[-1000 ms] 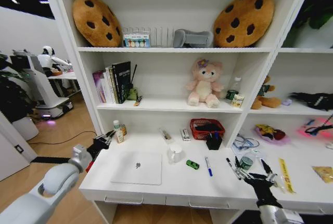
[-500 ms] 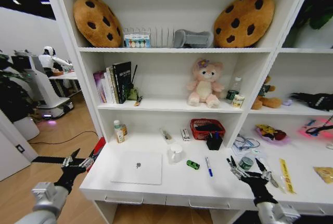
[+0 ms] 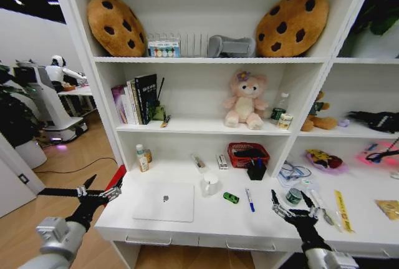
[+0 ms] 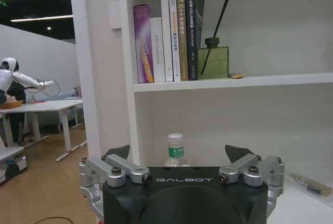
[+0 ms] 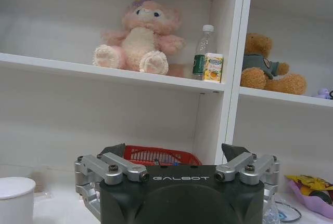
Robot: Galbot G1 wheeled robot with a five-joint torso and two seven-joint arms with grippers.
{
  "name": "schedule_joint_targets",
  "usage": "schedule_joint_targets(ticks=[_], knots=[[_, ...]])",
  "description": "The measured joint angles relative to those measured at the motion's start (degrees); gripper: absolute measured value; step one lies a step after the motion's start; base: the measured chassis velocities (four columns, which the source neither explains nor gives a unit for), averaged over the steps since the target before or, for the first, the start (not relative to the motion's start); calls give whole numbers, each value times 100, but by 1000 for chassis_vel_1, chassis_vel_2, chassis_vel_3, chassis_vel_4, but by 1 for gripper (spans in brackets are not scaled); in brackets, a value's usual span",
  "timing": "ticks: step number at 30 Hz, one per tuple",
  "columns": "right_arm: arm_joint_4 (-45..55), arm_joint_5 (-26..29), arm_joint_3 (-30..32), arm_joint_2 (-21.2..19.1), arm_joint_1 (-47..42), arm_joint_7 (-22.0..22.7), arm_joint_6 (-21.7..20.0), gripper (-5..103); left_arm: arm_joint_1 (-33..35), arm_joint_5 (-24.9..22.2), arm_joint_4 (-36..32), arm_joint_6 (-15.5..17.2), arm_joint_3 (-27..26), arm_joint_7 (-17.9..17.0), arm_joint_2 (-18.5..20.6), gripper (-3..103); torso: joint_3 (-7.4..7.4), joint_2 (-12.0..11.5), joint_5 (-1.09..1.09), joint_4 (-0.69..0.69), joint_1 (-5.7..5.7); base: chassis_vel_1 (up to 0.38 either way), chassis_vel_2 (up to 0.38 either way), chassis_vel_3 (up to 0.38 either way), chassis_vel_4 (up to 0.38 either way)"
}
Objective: Organize the objects on the table.
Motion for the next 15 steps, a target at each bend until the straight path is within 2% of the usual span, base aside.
schedule_joint_targets(ticks=[6, 15], knots=[[20, -55, -73, 98, -20, 20, 16, 100, 51, 129, -59, 34, 126, -23, -120, 100, 0, 0, 0, 0, 0, 0, 0, 0, 0], [-6, -42, -80, 94, 3, 20, 42, 100, -13, 195, -9, 30, 101, 51, -43, 100, 0, 0, 0, 0, 0, 0, 0, 0, 0]])
